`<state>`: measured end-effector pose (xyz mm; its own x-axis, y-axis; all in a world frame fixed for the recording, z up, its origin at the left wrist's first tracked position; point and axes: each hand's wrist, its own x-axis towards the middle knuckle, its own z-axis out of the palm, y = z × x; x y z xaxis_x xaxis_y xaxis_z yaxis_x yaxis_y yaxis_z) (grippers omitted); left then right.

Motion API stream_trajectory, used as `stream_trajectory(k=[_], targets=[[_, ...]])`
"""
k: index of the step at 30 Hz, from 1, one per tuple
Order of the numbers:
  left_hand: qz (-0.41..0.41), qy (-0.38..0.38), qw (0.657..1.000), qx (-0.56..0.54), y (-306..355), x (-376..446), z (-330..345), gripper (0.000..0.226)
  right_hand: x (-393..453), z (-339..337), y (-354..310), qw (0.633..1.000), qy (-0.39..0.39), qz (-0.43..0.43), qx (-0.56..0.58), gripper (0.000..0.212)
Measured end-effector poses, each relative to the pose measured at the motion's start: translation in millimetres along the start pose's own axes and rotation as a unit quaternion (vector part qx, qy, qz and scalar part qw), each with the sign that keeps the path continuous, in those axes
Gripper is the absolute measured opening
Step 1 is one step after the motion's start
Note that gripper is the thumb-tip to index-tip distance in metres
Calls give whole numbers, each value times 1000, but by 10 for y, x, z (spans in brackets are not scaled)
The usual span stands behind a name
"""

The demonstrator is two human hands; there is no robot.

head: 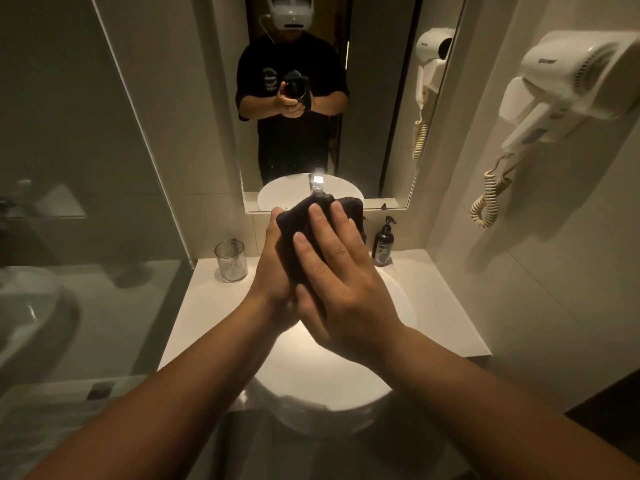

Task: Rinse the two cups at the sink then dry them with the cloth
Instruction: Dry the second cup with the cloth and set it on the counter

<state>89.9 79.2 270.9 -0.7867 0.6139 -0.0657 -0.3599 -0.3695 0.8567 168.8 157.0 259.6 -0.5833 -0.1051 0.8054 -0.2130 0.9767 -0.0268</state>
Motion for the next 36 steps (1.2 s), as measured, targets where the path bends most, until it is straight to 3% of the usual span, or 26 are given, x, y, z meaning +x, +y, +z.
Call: stream_trajectory(k=[5,10,12,14,18,20,22,24,29,33,36], targets=[[-5,7,999,37,-14,-8,-50,71,-61,-16,19,973,22,125,194,50],[-49,-27,998,9,-18,33,-145,73,-42,-69,45,846,23,305,437,58],[-61,-41,997,1,-1,50,-153,73,-24,-59,77,825,20,326,461,59],[-59,-17,997,42,26,59,-121,79,-20,-47,76,840,17,331,429,58],[-1,138,981,140,85,4,30,64,2,-40,40,934,9,258,245,54],[12,139,981,137,85,-18,53,61,25,-37,43,972,-3,177,157,53],[-3,80,990,113,77,-32,56,65,35,-25,53,989,-10,120,83,52],[-14,35,996,86,64,-24,37,68,31,-19,14,995,-9,88,40,51],[-5,11,1000,14,18,-29,-23,65,-18,-29,-127,999,-2,33,-19,50],[4,7,999,42,-2,-7,-55,64,-72,-24,-91,996,16,74,56,50],[-17,-2,998,67,6,-3,-72,71,-75,-60,-71,962,24,172,211,53]])
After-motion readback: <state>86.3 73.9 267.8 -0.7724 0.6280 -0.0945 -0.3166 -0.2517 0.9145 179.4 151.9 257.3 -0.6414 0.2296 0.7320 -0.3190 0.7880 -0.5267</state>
